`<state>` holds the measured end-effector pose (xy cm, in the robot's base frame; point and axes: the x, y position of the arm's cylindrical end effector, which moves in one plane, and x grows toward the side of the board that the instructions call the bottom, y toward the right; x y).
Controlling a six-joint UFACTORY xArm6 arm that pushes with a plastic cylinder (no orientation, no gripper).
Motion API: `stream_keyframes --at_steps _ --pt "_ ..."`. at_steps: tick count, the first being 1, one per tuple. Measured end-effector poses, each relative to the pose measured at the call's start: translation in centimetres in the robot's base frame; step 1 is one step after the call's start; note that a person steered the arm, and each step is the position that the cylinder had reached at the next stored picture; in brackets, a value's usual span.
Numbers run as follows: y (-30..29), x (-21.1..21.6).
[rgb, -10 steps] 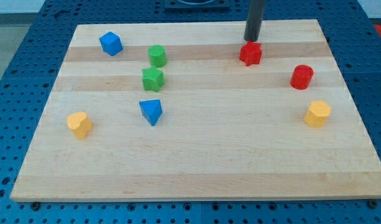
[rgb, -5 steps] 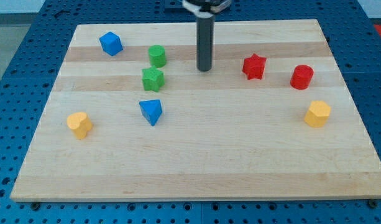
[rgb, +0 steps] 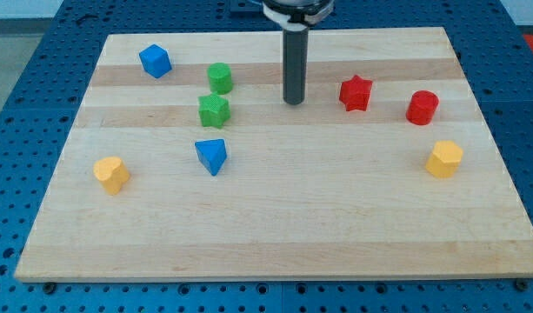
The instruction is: Slide the red star closer to the red circle
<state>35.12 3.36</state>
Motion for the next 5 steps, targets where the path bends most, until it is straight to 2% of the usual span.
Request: stream_keyframes --at_steps 2,5 --pt "6.0 0.0" --pt "7.1 0.5"
